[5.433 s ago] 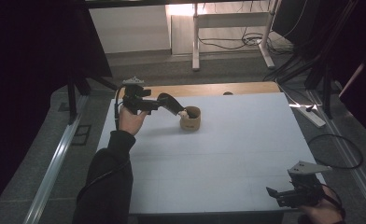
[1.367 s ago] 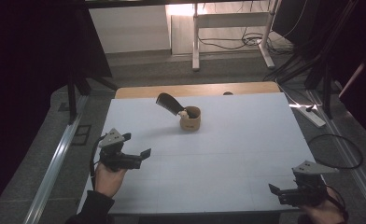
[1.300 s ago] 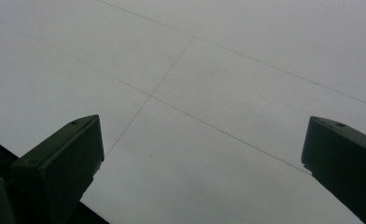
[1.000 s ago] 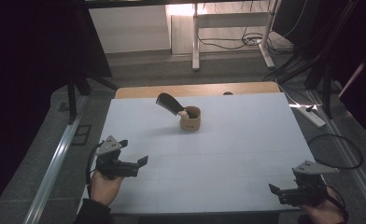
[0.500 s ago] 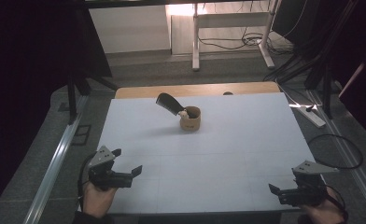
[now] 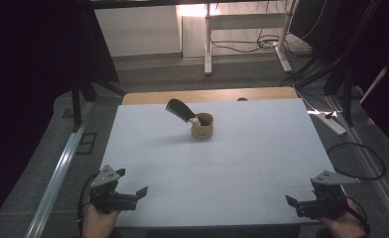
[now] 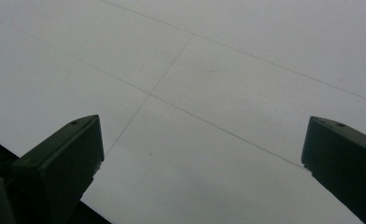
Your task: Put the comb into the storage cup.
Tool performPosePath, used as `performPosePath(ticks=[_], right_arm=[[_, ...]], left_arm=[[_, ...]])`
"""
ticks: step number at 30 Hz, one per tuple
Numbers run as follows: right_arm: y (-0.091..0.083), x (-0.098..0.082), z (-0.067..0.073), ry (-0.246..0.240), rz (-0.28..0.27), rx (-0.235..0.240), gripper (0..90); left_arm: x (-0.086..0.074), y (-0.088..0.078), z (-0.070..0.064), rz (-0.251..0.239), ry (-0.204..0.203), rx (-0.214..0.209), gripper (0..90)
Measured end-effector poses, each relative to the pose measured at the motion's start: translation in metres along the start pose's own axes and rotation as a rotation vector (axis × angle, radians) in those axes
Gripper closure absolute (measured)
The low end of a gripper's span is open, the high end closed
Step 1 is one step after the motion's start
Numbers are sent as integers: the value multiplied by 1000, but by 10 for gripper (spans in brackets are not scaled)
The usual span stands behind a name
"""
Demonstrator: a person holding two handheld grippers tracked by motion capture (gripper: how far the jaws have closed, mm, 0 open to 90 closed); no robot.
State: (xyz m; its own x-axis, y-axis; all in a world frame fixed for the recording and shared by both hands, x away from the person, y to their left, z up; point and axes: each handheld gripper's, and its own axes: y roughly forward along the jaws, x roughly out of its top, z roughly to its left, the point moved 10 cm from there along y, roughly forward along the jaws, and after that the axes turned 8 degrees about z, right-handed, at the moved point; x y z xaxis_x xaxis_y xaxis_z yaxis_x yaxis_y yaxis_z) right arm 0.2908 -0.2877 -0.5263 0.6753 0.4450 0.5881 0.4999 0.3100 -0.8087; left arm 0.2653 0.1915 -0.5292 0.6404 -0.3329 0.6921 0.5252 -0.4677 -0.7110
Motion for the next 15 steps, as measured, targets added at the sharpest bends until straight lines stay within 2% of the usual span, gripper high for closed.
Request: performPosePath(ticks=[7,15], right_arm=[[0,0,0,1,1,-1,0],[0,0,0,5,5,-3,0]], left_arm=[[-13,-3,-3,24,-11,-4,0],[-22,-9,-4,27,-29,-5,0]])
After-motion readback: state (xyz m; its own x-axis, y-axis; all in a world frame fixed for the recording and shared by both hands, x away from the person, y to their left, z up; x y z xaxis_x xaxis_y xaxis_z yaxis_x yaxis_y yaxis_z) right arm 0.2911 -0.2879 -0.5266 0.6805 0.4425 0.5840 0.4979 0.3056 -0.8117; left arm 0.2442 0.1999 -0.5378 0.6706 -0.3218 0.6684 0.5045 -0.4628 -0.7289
